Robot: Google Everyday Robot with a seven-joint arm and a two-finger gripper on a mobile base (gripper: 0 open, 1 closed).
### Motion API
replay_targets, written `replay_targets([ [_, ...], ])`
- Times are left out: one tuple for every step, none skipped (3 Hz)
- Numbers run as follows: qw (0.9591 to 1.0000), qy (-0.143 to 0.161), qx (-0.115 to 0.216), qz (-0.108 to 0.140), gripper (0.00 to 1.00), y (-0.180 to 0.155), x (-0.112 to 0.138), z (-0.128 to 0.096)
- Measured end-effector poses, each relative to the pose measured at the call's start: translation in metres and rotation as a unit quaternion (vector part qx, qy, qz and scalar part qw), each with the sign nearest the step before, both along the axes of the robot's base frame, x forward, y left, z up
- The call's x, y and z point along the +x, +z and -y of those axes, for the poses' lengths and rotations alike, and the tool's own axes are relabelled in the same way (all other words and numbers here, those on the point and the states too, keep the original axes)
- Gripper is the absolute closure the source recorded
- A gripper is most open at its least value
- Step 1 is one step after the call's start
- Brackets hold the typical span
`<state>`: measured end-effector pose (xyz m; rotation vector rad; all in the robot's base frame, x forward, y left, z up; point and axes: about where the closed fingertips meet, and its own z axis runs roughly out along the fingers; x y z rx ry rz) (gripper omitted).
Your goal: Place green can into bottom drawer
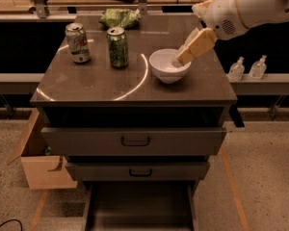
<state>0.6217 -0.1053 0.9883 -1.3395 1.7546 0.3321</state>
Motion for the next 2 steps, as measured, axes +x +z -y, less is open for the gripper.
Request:
replay_targets([
  [0.9995, -0.016, 0.026, -0.01, 0.0, -0.022, 0.03, -0.018],
  [0.9977, -0.046, 0.048, -0.015, 0.0, -0.035, 0.066, -0.039],
])
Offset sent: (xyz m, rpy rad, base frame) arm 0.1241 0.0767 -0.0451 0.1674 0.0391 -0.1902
